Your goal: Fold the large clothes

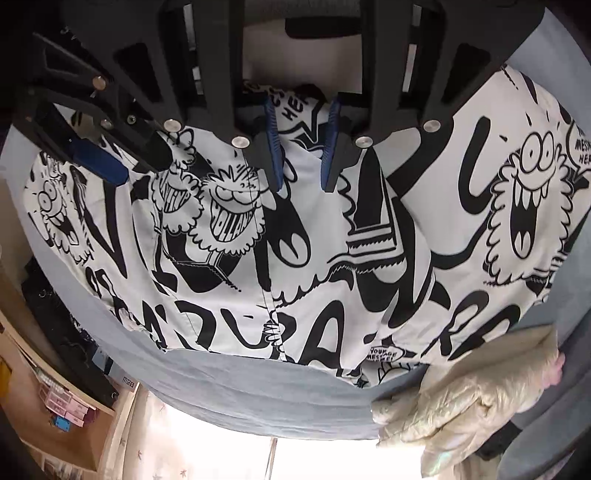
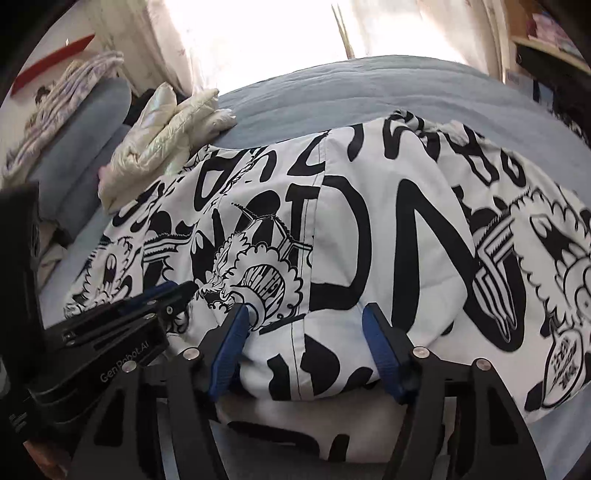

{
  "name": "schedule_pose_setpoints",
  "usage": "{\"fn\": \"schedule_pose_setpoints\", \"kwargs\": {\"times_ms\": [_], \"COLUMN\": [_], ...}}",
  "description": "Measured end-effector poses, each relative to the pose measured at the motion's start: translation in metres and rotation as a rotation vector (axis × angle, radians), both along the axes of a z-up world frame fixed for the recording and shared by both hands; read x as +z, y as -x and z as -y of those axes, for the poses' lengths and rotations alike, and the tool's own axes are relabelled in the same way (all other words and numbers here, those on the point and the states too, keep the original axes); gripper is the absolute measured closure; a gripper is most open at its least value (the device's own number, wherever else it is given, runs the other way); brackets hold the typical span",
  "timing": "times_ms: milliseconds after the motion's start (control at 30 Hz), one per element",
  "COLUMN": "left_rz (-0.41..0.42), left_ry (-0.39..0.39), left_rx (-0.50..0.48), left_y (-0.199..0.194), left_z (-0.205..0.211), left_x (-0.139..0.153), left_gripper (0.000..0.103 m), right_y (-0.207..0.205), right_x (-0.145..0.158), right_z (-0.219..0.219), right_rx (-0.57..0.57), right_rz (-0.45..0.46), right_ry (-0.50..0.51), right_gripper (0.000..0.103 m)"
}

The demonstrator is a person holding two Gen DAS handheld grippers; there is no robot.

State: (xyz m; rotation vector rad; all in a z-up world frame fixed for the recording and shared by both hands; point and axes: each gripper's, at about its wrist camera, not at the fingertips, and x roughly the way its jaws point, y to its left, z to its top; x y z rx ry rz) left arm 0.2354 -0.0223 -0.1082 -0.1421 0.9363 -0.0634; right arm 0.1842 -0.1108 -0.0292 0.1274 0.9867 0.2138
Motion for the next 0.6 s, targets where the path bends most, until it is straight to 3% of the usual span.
{"fn": "schedule_pose_setpoints", "kwargs": {"times_ms": [167,367,433,600], "left_rz": [-0.019,-0.04,-0.027,-0.001], "left_ry": [0.064,0.159,0.153,0.095], "left_rx": [0.022,0.027,0.032,0.041], "left_y": [0.006,0.015,0.022,0.047], "left_z": [-0.009,-0.02,-0.02,-0.018], "left_x": [0.002,0.004,0.008,0.023], "left_gripper": [0.084,0.081,0.081,0.081], "right_y": [0.005,0.018,0.027,0.055], "right_x": [-0.001,-0.002,0.003,0.021], "right_z": [0.001,-0.019,-0.025,-0.02], "right_rx": [-0.007,0.053,0.058,0.037], "right_rz": [-0.04,-0.06,-0.049,-0.022], "right_ry": [-0.013,0.131,0.156,0.108], "right_gripper": [0.022,0.015,0.015,0.016]}}
